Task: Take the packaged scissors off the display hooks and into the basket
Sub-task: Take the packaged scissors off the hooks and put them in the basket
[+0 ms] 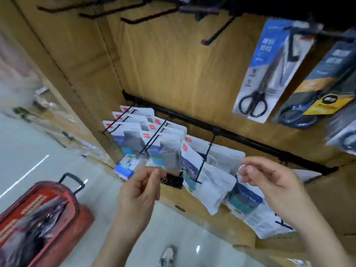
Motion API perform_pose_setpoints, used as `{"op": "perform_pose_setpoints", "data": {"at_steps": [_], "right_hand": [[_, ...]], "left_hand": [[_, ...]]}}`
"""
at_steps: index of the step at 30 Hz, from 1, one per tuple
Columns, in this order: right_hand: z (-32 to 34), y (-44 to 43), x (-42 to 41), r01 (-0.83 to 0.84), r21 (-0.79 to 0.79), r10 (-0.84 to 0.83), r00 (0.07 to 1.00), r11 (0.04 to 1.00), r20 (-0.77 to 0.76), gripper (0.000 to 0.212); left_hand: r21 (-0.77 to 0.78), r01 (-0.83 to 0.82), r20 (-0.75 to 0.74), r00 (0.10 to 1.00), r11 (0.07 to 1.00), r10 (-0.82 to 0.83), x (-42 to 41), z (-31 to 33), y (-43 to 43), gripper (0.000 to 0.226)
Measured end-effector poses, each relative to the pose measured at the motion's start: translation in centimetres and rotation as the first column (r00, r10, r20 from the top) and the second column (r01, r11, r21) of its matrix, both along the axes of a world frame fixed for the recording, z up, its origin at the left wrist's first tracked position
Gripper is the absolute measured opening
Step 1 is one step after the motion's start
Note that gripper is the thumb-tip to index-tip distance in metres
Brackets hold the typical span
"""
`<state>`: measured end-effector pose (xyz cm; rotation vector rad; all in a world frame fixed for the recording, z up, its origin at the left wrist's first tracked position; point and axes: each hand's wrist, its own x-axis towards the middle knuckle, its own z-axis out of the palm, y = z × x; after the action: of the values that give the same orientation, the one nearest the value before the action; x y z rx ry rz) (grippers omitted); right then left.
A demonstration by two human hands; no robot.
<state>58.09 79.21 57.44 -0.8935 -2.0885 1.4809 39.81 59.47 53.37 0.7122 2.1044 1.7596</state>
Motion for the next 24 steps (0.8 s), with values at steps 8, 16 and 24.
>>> {"op": "perform_pose_setpoints", "data": {"at_steps": [8,16,24], "right_hand": [[-4.1,-6.2,-7.8,-0.434,-0.034,0.435,0.893,0.9,0.115,0.031],[-9.7,-20.7,-18.5,-0.704,-0.089,0.707,0.689,0.705,0.156,0.032],[-15.7,-37.6,-29.1,-0.769,-0.219,0.799,0.576,0.601,0.171,0.03]], "left_hand": [[-0.243,-0.449,0.033,0.882,0.86,0.47,3.9,-4.4,-16.0,0.031],[-0.339,-0.749,0.139,0.559,0.57,0.817,3.9,-7.2,-30.1,0.033],[-0.452,-0.808,0.201,0.322,0.379,0.925,-2.1,-12.0,-44.7,0.029]]}}
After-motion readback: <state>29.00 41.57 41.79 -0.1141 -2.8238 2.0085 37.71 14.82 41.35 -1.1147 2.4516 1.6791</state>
